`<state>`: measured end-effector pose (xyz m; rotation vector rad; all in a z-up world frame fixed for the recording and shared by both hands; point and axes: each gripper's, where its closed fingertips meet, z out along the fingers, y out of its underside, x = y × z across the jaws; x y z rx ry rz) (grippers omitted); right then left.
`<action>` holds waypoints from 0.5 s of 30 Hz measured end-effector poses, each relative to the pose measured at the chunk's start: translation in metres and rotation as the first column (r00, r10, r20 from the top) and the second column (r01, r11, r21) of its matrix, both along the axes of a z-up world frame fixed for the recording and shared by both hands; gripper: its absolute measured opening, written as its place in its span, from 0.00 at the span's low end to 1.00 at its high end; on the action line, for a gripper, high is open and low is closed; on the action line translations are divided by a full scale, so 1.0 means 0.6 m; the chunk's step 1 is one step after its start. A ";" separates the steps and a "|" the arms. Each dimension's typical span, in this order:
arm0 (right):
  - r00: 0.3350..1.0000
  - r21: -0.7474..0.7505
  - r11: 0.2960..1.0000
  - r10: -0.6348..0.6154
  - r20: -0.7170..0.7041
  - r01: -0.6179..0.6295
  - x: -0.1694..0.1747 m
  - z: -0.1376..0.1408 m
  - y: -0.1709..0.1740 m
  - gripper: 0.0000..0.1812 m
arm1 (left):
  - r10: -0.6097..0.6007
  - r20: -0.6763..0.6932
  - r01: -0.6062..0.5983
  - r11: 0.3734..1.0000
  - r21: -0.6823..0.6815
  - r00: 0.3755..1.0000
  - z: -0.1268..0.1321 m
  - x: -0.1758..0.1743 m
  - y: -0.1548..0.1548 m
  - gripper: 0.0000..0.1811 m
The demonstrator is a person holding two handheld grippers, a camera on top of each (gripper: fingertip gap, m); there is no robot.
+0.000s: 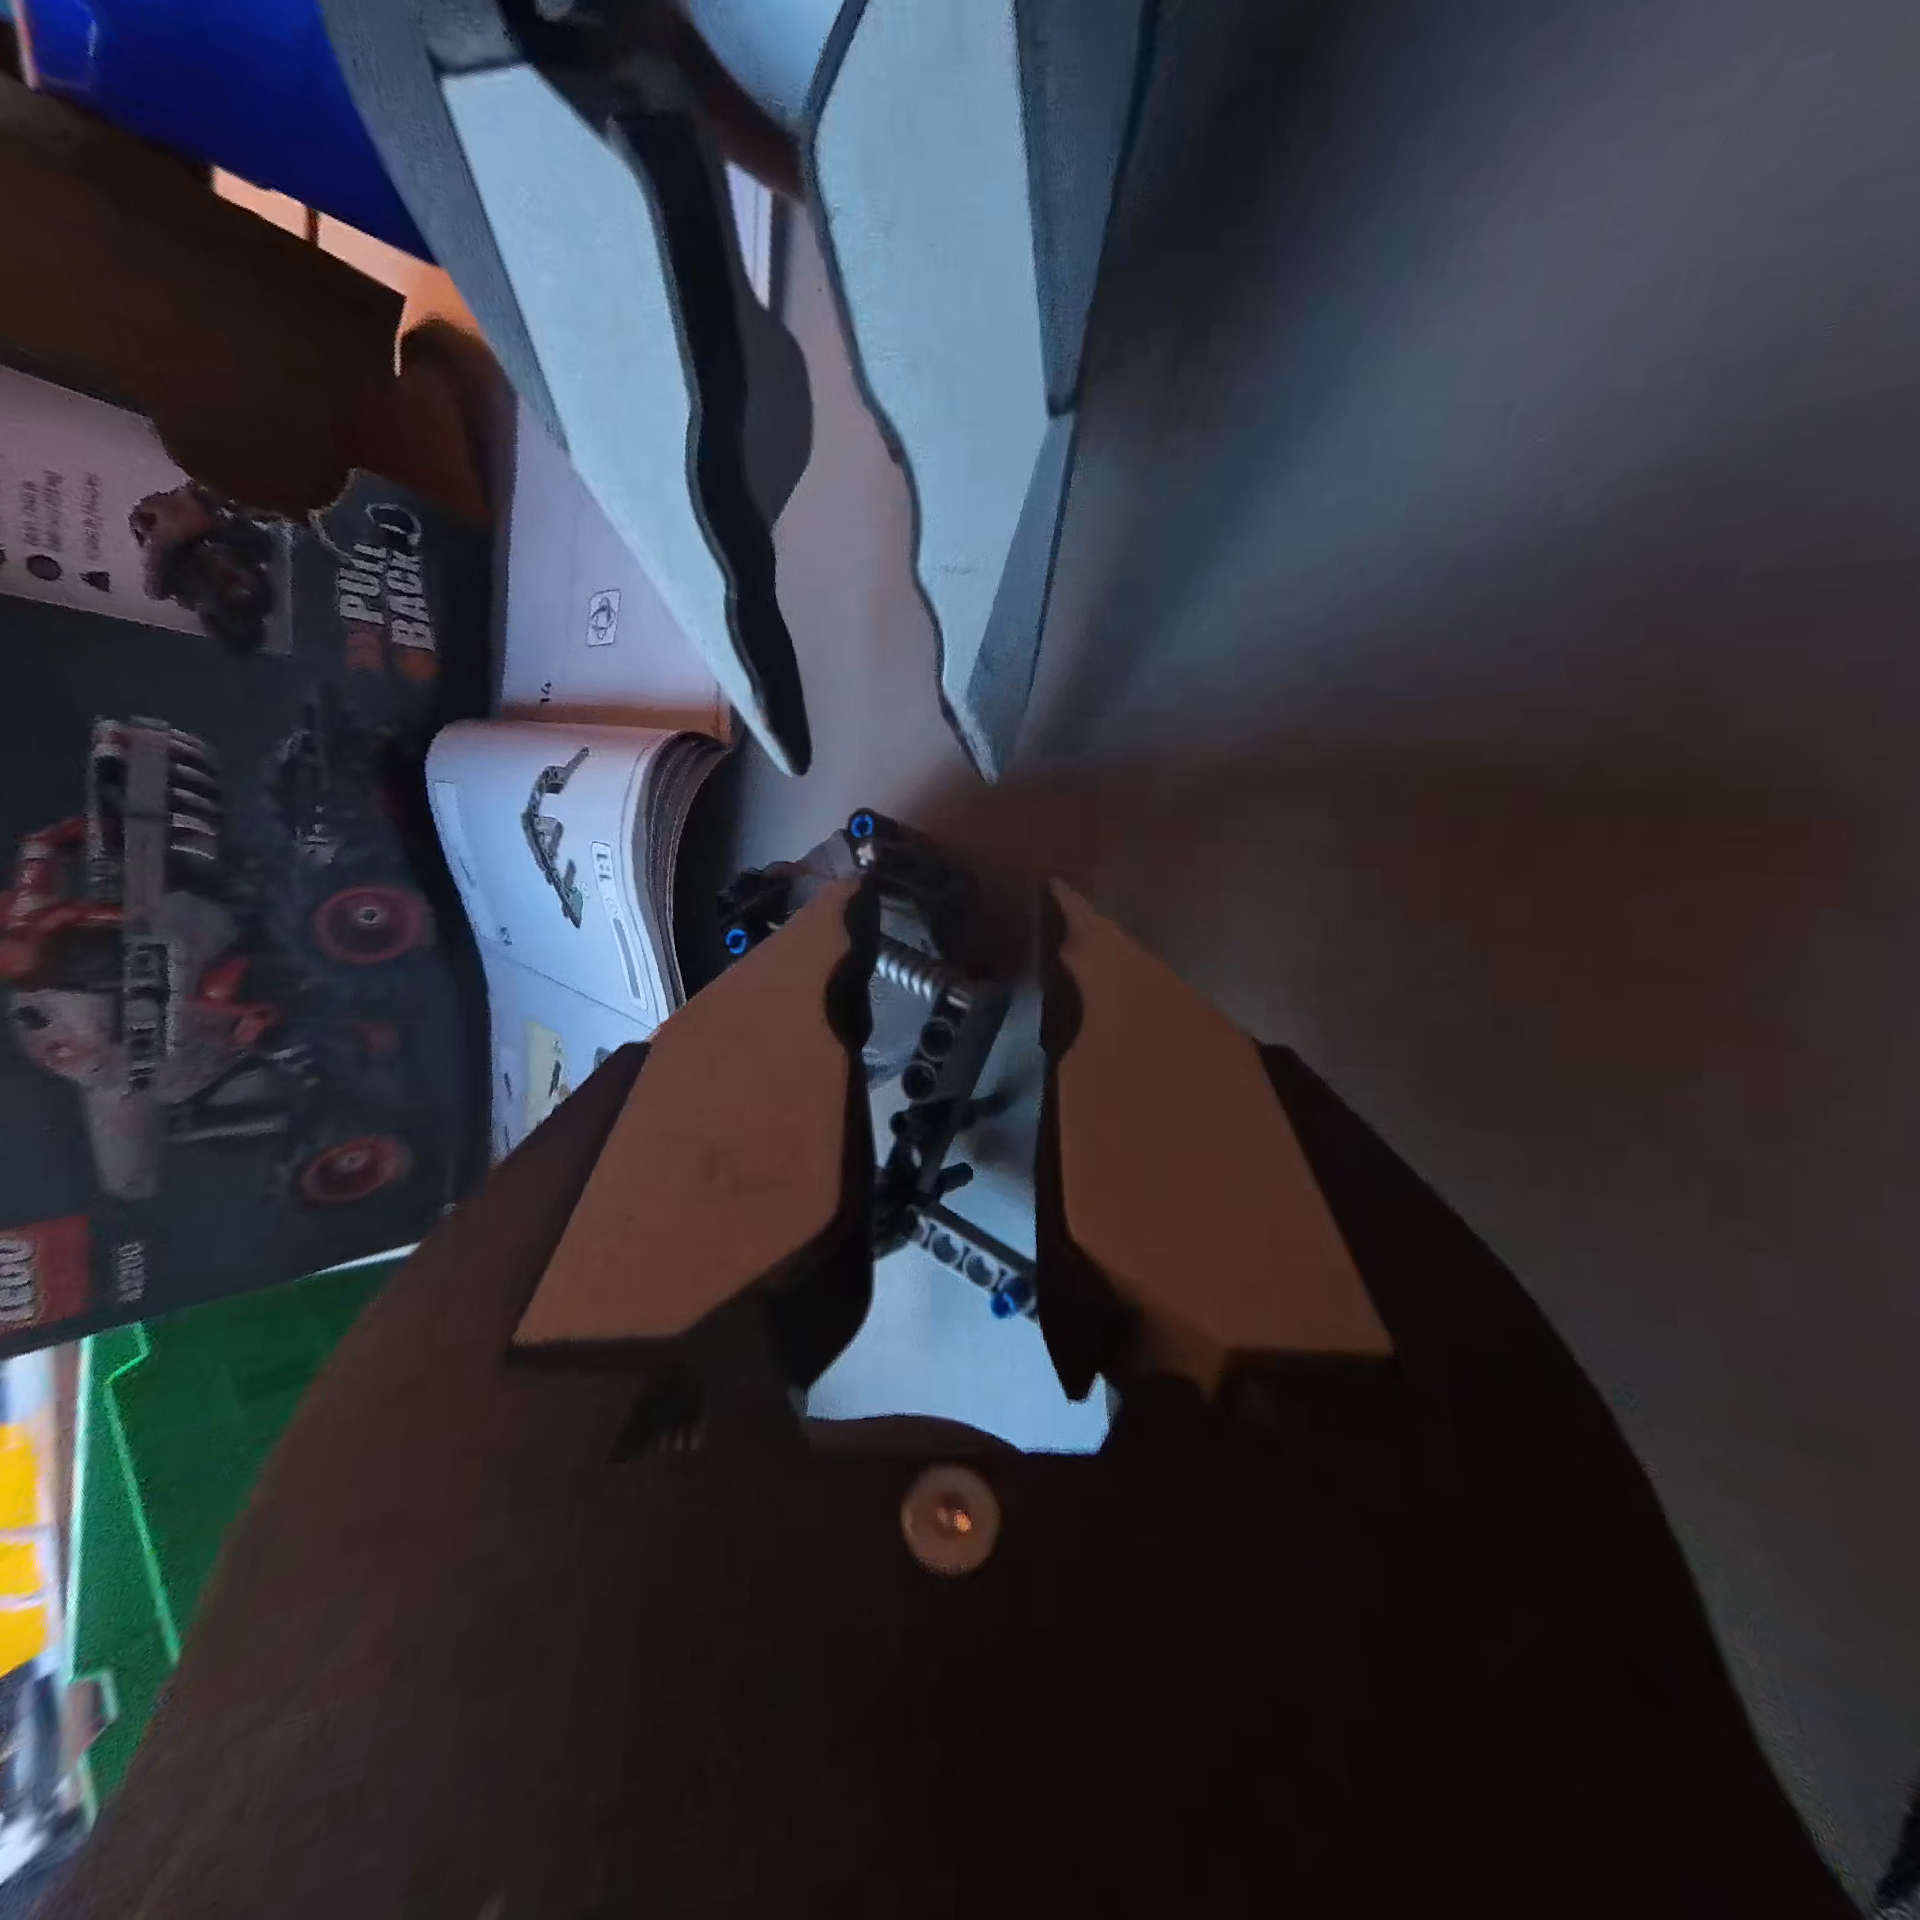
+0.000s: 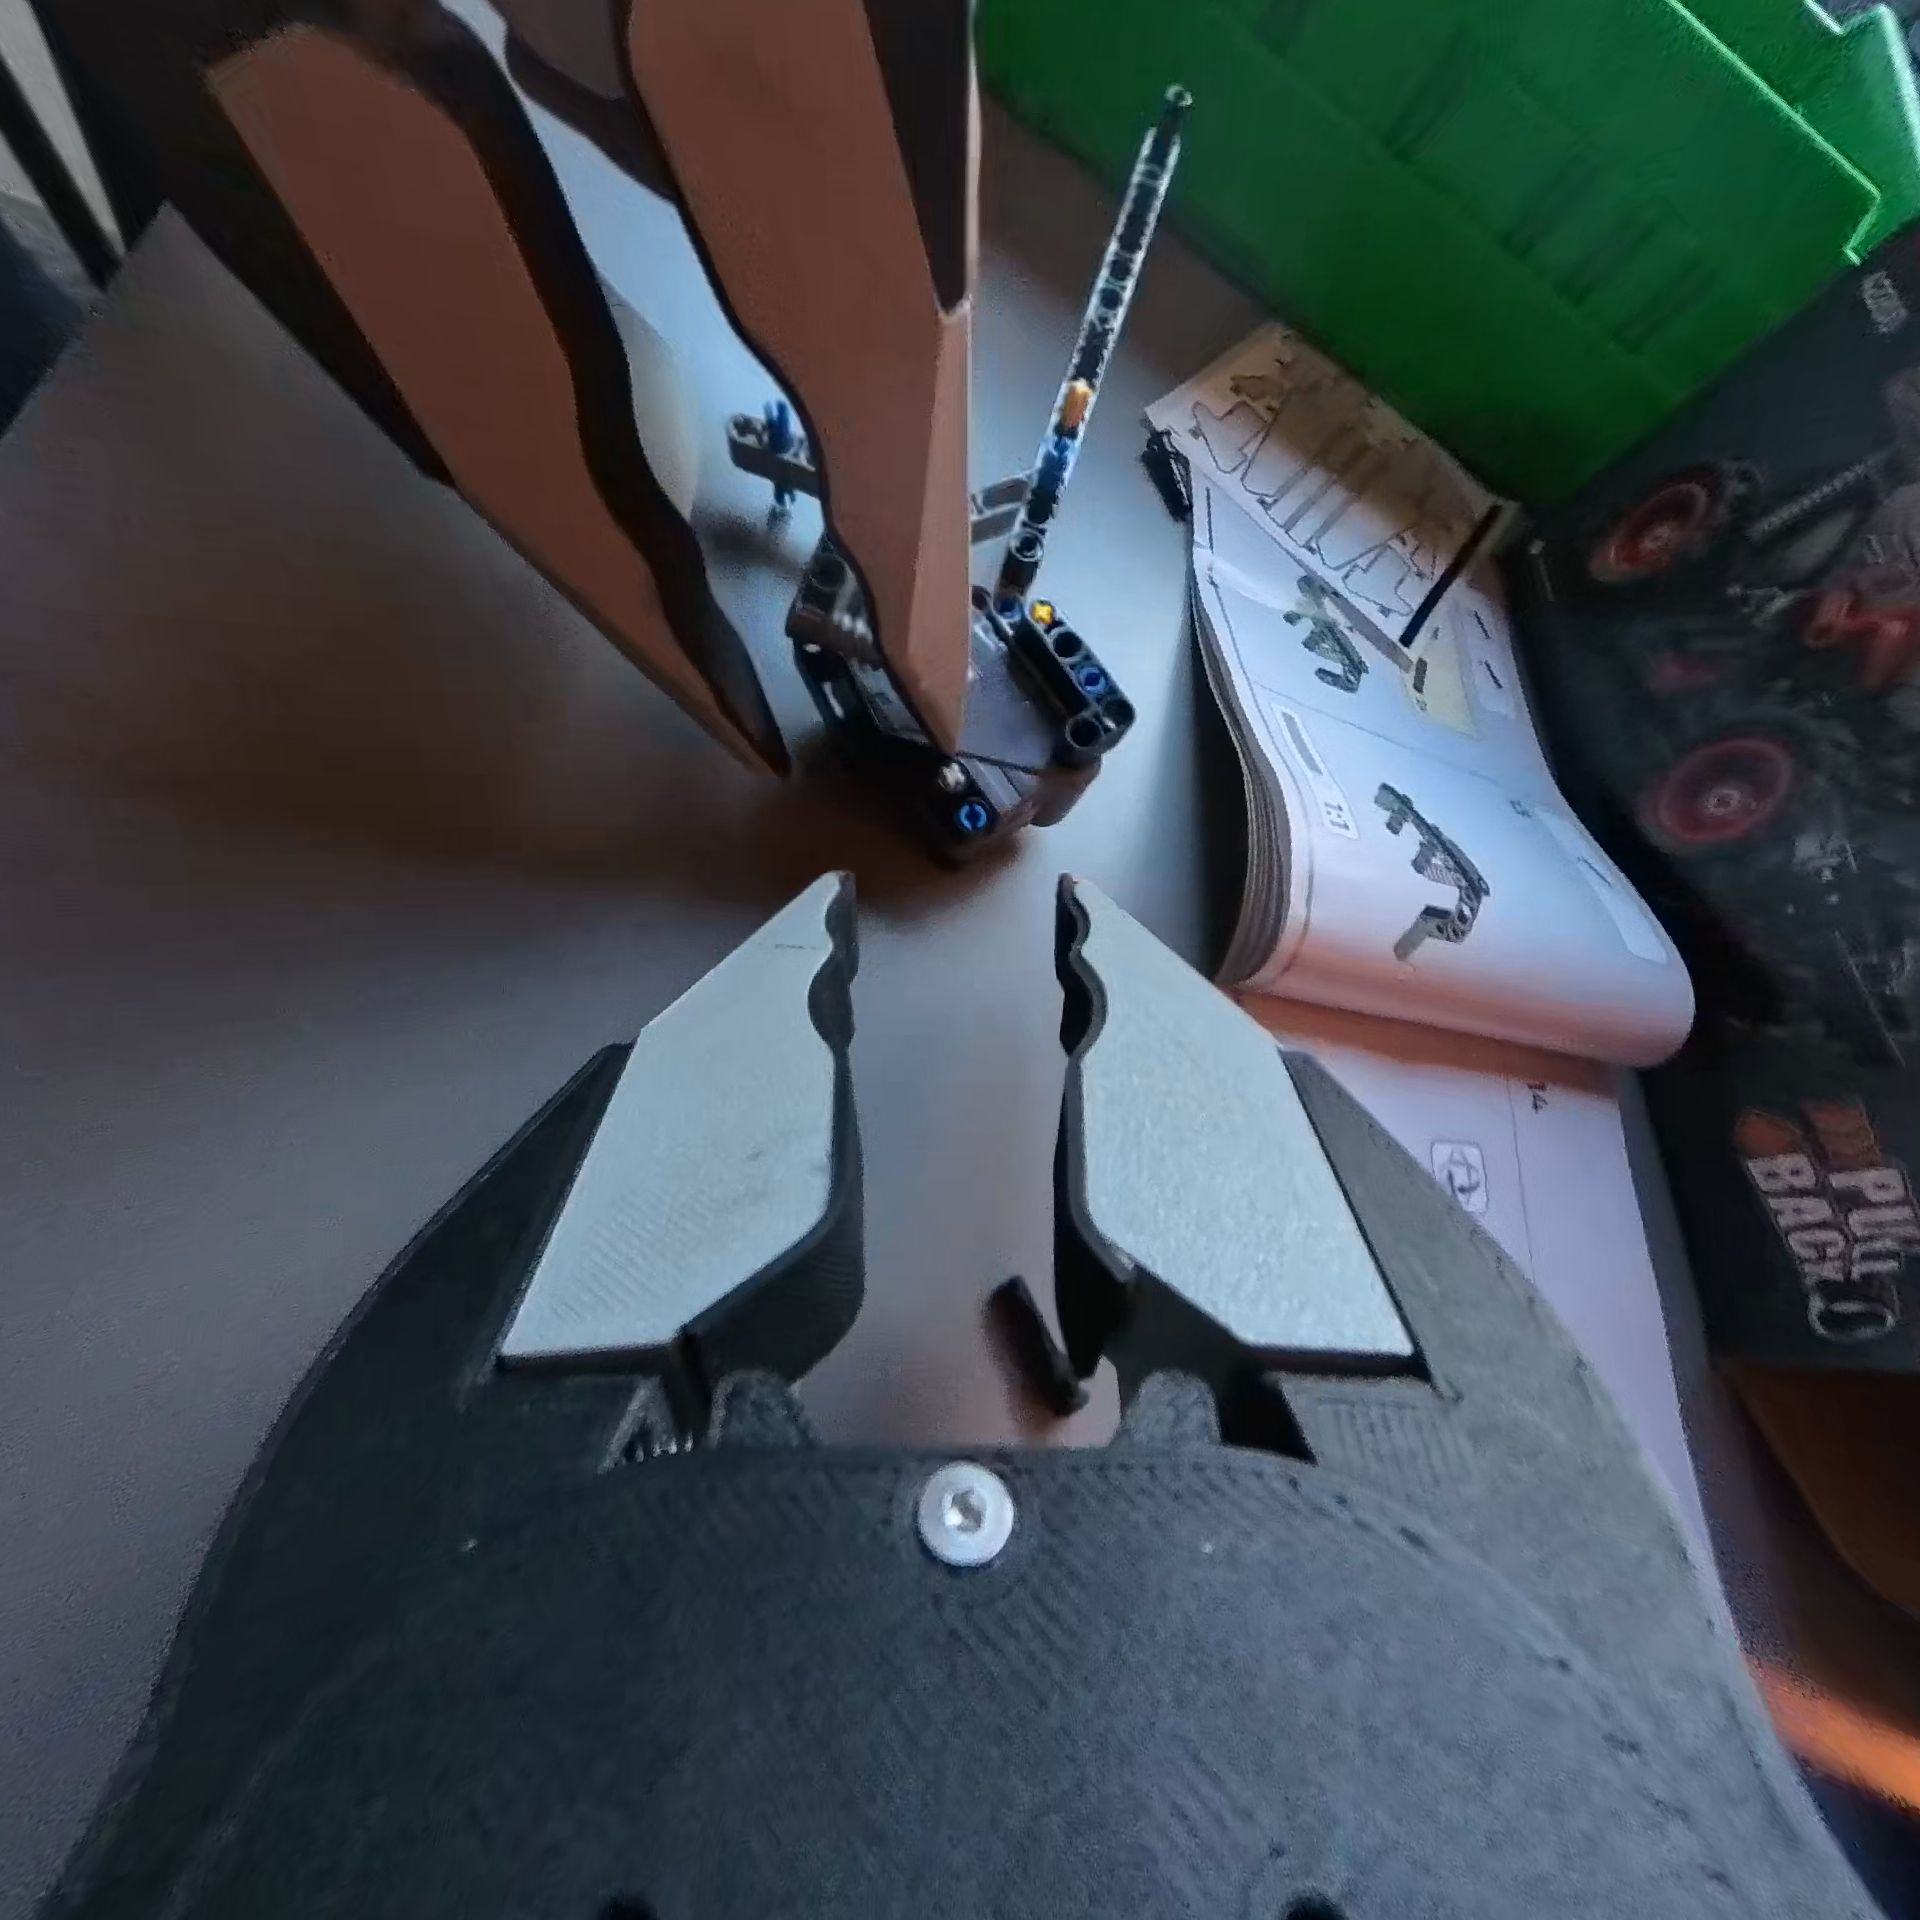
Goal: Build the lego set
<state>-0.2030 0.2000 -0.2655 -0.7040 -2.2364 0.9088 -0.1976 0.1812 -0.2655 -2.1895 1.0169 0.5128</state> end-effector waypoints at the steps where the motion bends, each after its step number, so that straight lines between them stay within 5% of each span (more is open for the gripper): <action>1: 1.000 0.008 1.000 0.002 -0.005 -0.002 -0.004 0.000 -0.002 0.19 | 0.009 -0.015 -0.008 1.000 0.012 1.000 0.000 0.000 0.000 0.14; 7: 0.998 0.022 1.000 0.003 -0.065 -0.002 -0.012 0.014 -0.014 0.12 | 0.037 -0.084 -0.023 0.987 0.160 0.996 0.023 -0.008 0.003 0.07; 10: 0.999 0.018 1.000 -0.008 -0.053 0.009 -0.015 0.009 -0.011 0.13 | 0.037 -0.146 -0.013 0.987 0.162 0.989 0.015 -0.009 -0.001 0.18; 15: 0.999 0.002 1.000 -0.029 -0.026 0.029 -0.024 0.005 -0.017 0.12 | 0.048 -0.236 -0.003 0.982 0.190 0.970 0.015 -0.013 -0.005 0.13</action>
